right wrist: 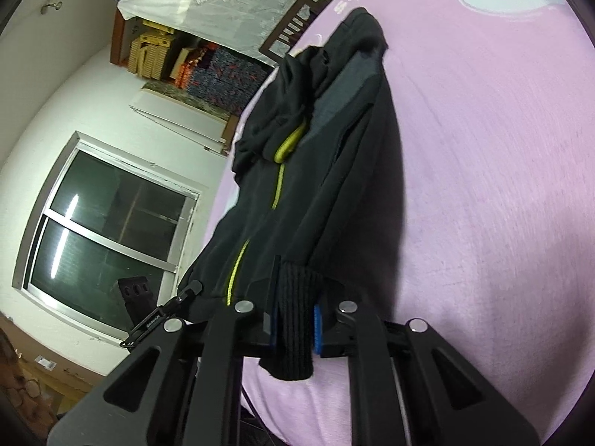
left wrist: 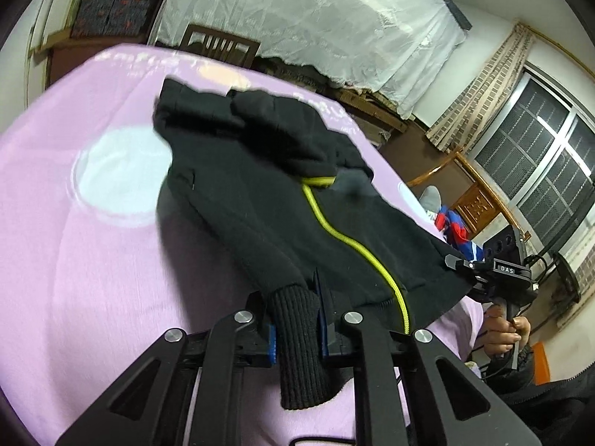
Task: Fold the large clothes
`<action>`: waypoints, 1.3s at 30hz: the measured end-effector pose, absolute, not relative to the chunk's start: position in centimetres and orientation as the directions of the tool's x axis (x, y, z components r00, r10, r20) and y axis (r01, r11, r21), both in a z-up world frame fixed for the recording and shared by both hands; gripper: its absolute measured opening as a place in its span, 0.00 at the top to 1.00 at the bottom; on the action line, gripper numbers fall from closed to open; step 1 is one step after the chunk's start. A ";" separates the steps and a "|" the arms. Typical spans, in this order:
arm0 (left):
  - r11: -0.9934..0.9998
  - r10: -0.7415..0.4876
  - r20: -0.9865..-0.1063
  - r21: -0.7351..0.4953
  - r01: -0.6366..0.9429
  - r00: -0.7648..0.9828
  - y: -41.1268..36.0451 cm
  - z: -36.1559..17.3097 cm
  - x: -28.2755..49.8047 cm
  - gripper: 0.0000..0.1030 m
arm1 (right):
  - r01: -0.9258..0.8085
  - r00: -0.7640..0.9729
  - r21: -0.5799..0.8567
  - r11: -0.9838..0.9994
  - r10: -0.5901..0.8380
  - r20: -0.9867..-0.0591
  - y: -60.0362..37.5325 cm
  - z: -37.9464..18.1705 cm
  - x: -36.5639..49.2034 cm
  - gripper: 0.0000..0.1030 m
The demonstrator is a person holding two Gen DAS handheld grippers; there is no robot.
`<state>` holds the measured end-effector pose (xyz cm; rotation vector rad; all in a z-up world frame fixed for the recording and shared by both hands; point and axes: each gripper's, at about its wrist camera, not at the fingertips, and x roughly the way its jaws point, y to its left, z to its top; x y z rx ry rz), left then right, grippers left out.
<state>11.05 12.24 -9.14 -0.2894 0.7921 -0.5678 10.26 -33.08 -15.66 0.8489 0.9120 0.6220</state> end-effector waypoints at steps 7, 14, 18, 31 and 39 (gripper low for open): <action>0.826 -0.564 -0.549 -0.399 0.399 0.617 11.9 -5.7 12.5 0.85 | -0.174 0.509 0.836 0.521 0.774 -0.376 -33.2 -12.4 11.3 0.89; 0.834 -0.551 -0.524 -0.371 0.408 0.649 11.6 -3.6 14.4 0.85 | -0.219 0.523 0.834 0.507 0.782 -0.338 -33.5 -9.5 13.2 0.89; 0.835 -0.550 -0.517 -0.371 0.407 0.656 11.7 -3.3 14.6 0.85 | -0.229 0.536 0.835 0.500 0.781 -0.321 -33.4 -8.1 14.3 0.89; 0.843 -0.536 -0.510 -0.368 0.393 0.673 11.6 -3.1 14.4 0.85 | -0.225 0.537 0.840 0.494 0.782 -0.316 -33.1 -7.6 14.8 0.88; 0.859 -0.511 -0.512 -0.336 0.387 0.691 11.1 -2.1 15.2 0.85 | -0.228 0.536 0.838 0.496 0.782 -0.317 -33.0 -7.5 14.8 0.88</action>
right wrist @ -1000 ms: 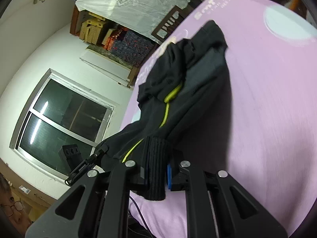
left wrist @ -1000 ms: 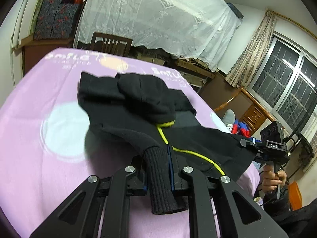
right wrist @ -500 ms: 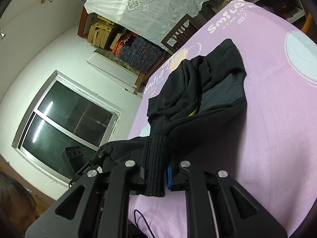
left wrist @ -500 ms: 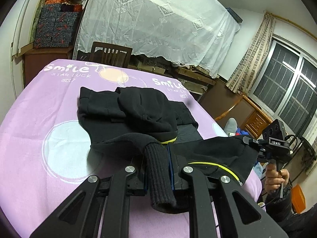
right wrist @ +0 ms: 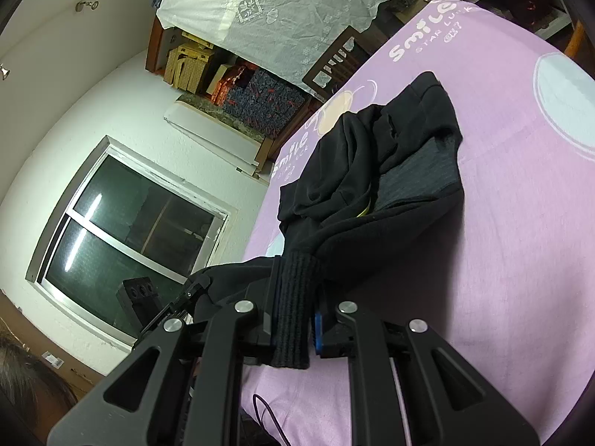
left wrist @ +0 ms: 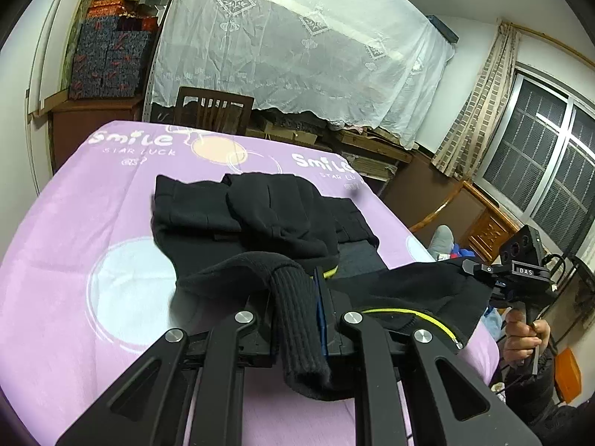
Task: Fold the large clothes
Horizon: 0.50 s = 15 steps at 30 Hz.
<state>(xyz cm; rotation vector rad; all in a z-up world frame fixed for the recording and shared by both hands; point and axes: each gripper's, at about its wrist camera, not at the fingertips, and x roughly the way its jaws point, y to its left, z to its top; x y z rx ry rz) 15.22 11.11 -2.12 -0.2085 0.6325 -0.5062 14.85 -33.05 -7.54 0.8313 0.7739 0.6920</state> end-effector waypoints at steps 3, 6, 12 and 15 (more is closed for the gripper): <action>0.861 -0.507 -0.506 -0.329 0.387 0.698 10.9 -1.4 16.3 0.85 | -0.232 0.533 0.836 0.498 0.784 -0.319 -33.1 -7.3 15.4 0.88; 0.865 -0.501 -0.502 -0.321 0.386 0.704 10.6 -0.7 17.7 0.85 | -0.239 0.535 0.830 0.504 0.782 -0.320 -33.1 -6.6 16.2 0.88; 0.867 -0.498 -0.497 -0.310 0.391 0.711 10.1 0.2 21.3 0.85 | -0.256 0.537 0.816 0.518 0.778 -0.326 -32.6 -4.7 18.8 0.88; 0.869 -0.494 -0.500 -0.318 0.379 0.712 10.0 0.3 23.9 0.85 | -0.259 0.539 0.811 0.524 0.775 -0.329 -32.1 -3.9 21.1 0.88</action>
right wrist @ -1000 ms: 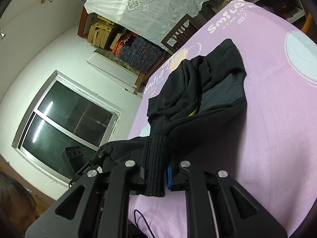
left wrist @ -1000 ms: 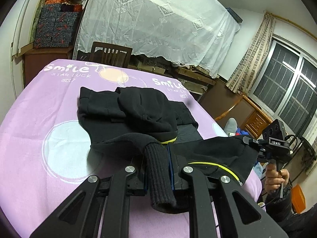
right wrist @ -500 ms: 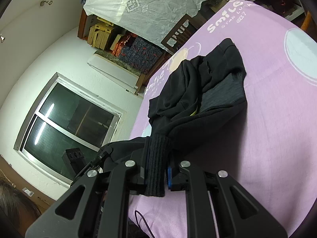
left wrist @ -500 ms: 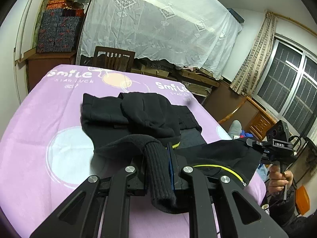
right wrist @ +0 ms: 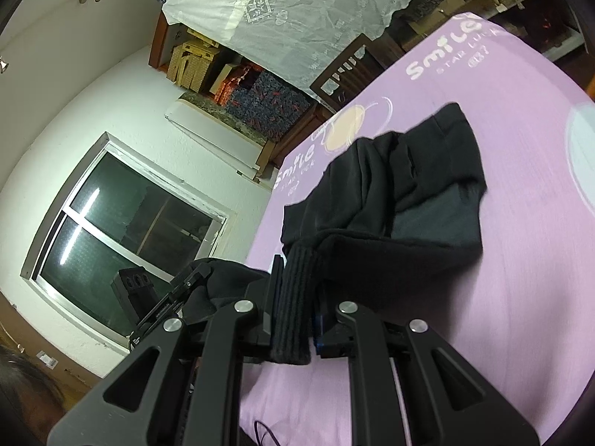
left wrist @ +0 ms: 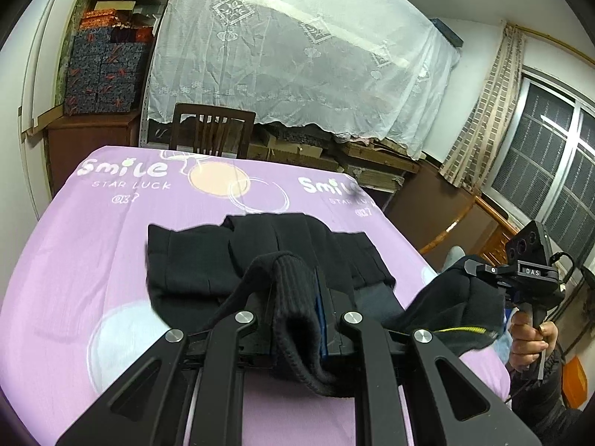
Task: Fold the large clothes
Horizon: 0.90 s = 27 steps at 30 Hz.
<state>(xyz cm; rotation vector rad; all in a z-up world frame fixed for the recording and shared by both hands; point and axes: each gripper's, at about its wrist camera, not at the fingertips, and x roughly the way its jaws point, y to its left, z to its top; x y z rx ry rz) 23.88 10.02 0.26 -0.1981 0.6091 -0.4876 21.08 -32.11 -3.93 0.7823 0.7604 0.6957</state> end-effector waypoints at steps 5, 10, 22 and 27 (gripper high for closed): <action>0.874 -0.480 -0.513 -0.354 0.334 0.712 10.6 -0.5 28.9 0.85 | -0.246 0.546 0.807 0.537 0.765 -0.342 -31.3 -3.4 26.5 0.88; 0.875 -0.465 -0.546 -0.404 0.268 0.697 11.6 -3.4 33.6 0.85 | -0.187 0.560 0.826 0.532 0.748 -0.355 -31.0 -4.7 32.3 0.88; 0.931 -0.352 -0.682 -0.327 0.163 0.641 10.4 -11.3 37.8 0.82 | 0.005 0.536 0.835 0.551 0.703 -0.467 -30.0 -15.0 39.4 0.78; 0.984 -0.172 -0.648 -0.141 0.105 0.742 9.1 -9.2 35.1 0.64 | -0.071 0.547 0.814 0.576 0.705 -0.451 -30.2 -13.9 38.5 0.55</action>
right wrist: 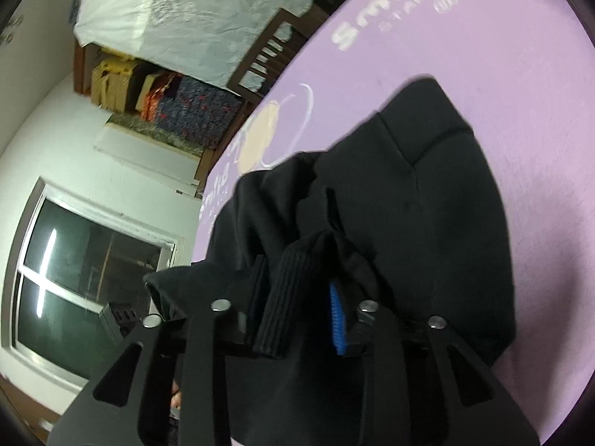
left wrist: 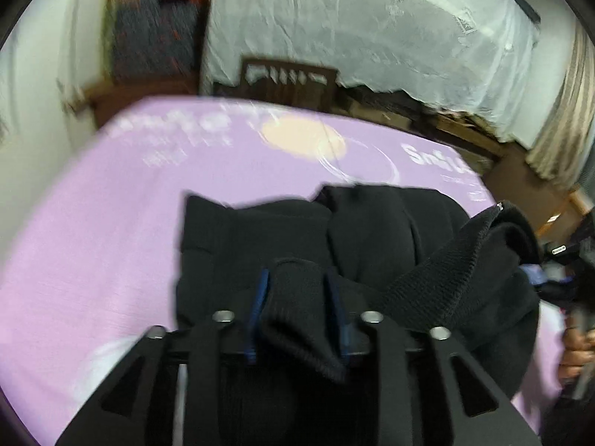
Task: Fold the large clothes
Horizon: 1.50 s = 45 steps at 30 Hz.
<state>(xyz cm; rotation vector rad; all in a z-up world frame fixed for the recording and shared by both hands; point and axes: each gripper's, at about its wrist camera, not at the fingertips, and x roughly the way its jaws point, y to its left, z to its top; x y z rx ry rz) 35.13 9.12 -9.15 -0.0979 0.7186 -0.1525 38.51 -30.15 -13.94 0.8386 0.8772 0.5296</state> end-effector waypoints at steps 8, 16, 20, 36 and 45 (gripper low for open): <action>0.997 -0.074 -0.518 -0.020 0.075 0.852 7.7 -5.4 30.2 0.57 | -0.214 0.615 0.720 0.660 0.663 -0.426 -29.0 -9.7 34.7 0.41; 0.997 -0.034 -0.440 0.048 0.062 0.897 6.2 -4.1 27.4 0.50 | -0.270 0.639 0.632 0.726 0.627 -0.447 -27.1 -9.2 31.3 0.41; 0.997 -0.036 -0.430 0.052 0.065 0.902 5.9 -4.0 26.9 0.43 | -0.274 0.654 0.605 0.748 0.606 -0.453 -26.8 -9.5 30.0 0.41; 0.978 -0.192 -0.613 -0.180 0.101 0.766 12.6 -7.9 35.6 0.34 | -0.188 0.715 0.502 0.844 0.468 -0.519 -29.1 -9.4 32.2 0.41; 0.963 -0.254 -0.651 -0.242 0.121 0.715 12.5 -10.6 39.5 0.32 | -0.174 0.624 0.477 0.861 0.472 -0.623 -27.2 -12.1 40.3 0.34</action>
